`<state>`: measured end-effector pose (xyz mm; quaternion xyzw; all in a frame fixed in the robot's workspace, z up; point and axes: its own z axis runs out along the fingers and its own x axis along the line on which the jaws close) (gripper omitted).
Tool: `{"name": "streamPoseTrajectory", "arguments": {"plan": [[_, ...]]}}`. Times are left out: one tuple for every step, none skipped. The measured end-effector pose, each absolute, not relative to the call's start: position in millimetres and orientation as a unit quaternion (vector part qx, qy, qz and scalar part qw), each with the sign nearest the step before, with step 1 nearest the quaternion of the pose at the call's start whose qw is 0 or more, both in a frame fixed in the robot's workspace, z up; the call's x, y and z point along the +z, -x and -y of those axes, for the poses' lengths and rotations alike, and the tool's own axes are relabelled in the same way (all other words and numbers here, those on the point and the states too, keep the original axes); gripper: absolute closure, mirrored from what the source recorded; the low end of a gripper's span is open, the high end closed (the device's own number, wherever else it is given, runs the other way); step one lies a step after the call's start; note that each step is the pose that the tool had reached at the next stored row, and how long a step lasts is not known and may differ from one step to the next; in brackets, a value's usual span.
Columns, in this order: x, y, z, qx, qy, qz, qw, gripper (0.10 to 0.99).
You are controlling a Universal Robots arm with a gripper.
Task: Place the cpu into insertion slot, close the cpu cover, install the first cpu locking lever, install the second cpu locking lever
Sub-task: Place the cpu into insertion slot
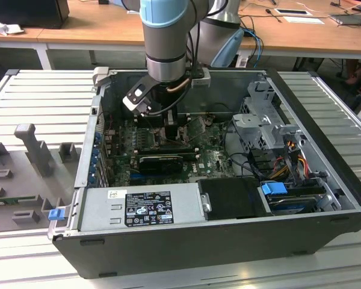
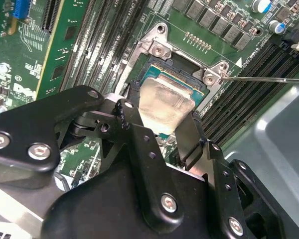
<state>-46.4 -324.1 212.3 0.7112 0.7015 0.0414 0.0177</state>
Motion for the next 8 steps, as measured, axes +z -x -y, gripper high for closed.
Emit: {"name": "streamPoseTrajectory", "arguments": {"plan": [[211.0, 46.4, 324.0, 0.041, -0.711, -0.702, 0.018, 0.557], [210.2, 46.4, 324.0, 0.041, -0.711, -0.702, 0.018, 0.557], [209.4, 46.4, 324.0, 0.041, -0.711, -0.701, 0.018, 0.557], [208.7, 46.4, 324.0, 0.041, -0.711, -0.701, 0.018, 0.557], [208.1, 46.4, 324.0, 0.041, -0.711, -0.701, 0.018, 0.557], [207.7, 46.4, 324.0, 0.041, -0.711, -0.701, 0.018, 0.557], [207.2, 46.1, 323.9, 0.041, -0.711, -0.701, 0.018, 0.557], [206.6, 45.9, 323.8, 0.041, -0.711, -0.701, 0.018, 0.557]]}}
